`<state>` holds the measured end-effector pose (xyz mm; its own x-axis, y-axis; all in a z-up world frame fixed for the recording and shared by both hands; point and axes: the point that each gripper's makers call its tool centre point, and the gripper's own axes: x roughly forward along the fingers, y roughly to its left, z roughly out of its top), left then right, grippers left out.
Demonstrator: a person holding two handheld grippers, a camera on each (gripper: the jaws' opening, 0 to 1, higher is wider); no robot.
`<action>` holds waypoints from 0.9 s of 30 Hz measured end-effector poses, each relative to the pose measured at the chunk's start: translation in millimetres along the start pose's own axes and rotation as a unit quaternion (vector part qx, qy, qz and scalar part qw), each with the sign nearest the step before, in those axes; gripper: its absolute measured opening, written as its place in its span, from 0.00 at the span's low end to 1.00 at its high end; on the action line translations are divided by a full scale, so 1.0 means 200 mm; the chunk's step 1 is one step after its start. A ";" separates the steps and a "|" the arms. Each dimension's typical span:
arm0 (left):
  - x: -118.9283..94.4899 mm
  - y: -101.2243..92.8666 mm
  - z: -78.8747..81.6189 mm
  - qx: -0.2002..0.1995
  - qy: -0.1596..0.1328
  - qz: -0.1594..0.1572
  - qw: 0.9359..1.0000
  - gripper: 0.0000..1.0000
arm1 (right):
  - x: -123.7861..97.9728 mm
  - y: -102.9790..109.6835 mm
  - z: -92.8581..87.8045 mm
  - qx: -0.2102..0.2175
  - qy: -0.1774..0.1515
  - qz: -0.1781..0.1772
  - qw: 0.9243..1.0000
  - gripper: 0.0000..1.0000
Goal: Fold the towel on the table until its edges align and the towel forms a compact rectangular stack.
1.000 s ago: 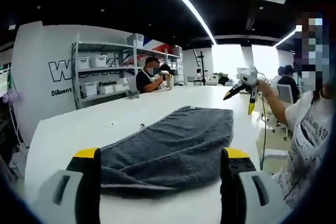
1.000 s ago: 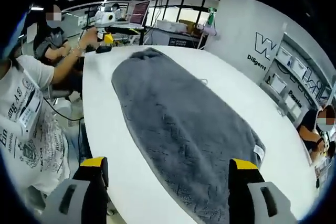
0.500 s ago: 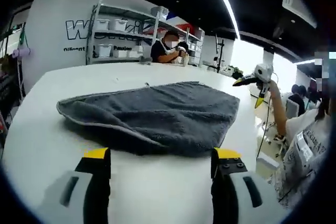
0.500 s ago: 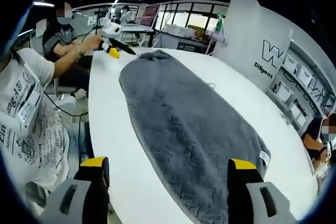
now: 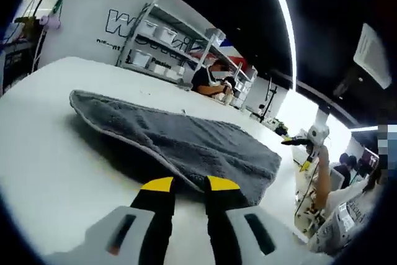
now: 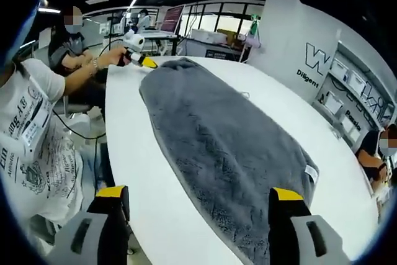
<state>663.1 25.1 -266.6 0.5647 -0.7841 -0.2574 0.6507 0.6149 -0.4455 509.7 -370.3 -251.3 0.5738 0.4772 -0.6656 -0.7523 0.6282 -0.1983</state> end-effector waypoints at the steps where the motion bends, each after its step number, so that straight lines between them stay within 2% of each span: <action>1: 0.01 0.00 0.00 -0.003 -0.001 -0.002 1.000 0.20 | 0.00 0.00 0.00 0.001 0.000 -0.001 1.000 0.97; 6: 0.02 0.03 -0.03 -0.015 0.004 0.010 1.000 0.06 | -0.01 0.00 -0.01 0.003 0.005 -0.004 1.000 0.97; 10: 0.03 0.02 -0.02 -0.023 -0.004 0.005 1.000 0.04 | -0.02 0.00 -0.02 0.002 0.009 -0.006 1.000 0.96; 17: 0.01 -0.03 0.03 -0.010 0.000 -0.002 1.000 0.03 | -0.03 0.00 -0.03 0.003 0.010 -0.007 1.000 0.96; 22: -0.04 -0.02 0.09 0.006 0.021 0.000 1.000 0.03 | -0.04 -0.01 -0.03 0.004 0.010 -0.010 1.000 0.96; 27: -0.08 -0.03 0.09 0.009 0.054 -0.007 0.998 0.03 | -0.05 -0.01 -0.04 0.006 0.008 -0.010 1.000 0.96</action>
<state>659.9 35.0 -244.5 0.4984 -0.7964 -0.3426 0.6676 0.6047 -0.4343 503.2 -380.2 -249.8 0.5832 0.4549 -0.6730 -0.7368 0.6451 -0.2025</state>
